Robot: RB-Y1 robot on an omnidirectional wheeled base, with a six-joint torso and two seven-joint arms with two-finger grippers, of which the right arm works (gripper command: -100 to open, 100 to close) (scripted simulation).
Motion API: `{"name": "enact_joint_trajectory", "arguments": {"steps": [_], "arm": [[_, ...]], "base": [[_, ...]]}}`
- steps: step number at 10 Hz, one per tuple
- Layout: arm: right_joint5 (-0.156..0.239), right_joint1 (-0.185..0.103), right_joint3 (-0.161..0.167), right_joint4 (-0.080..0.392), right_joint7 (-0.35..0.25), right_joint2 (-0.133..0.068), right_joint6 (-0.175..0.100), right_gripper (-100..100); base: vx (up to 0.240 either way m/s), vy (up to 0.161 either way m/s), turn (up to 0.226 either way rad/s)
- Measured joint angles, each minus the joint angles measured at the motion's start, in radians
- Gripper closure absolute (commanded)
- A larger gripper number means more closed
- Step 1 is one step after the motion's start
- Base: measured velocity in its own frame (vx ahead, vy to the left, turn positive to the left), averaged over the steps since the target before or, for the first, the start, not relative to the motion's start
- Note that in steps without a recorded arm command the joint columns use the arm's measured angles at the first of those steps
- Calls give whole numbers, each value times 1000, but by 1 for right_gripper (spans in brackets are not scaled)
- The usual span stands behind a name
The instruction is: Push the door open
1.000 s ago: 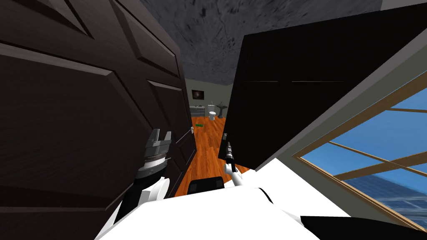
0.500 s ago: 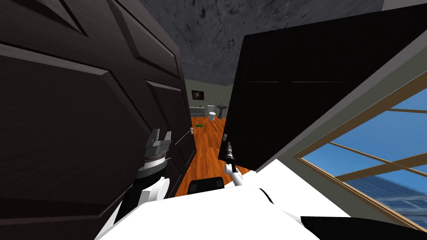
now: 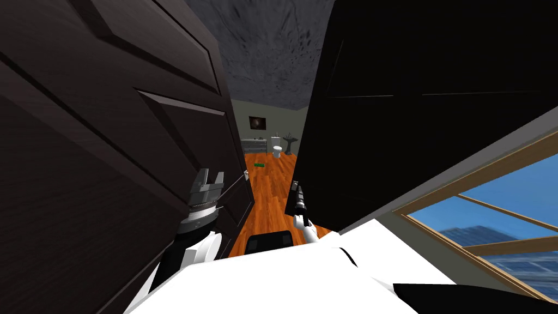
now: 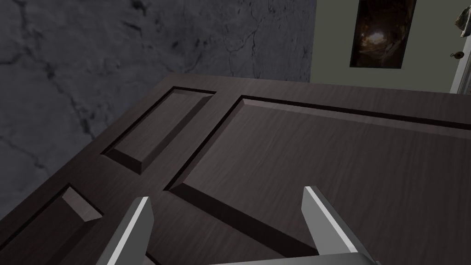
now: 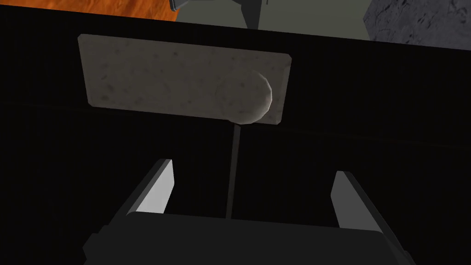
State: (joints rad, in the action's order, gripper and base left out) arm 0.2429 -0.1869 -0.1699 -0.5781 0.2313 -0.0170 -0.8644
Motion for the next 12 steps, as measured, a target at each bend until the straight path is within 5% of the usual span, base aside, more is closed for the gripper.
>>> {"name": "enact_joint_trajectory", "arguments": {"steps": [4,5,11,12], "arm": [[1,2,-3,8,13,52,-22,-100],[1,4,-3,4,15,55,-21,100],[2,3,-3,10,13,52,-19,100],[10,-11,-11,41,14,35,-26,100]], "base": [[160,-57,8],[-15,6,6],[9,2,-14],[130,-23,-44]]}}
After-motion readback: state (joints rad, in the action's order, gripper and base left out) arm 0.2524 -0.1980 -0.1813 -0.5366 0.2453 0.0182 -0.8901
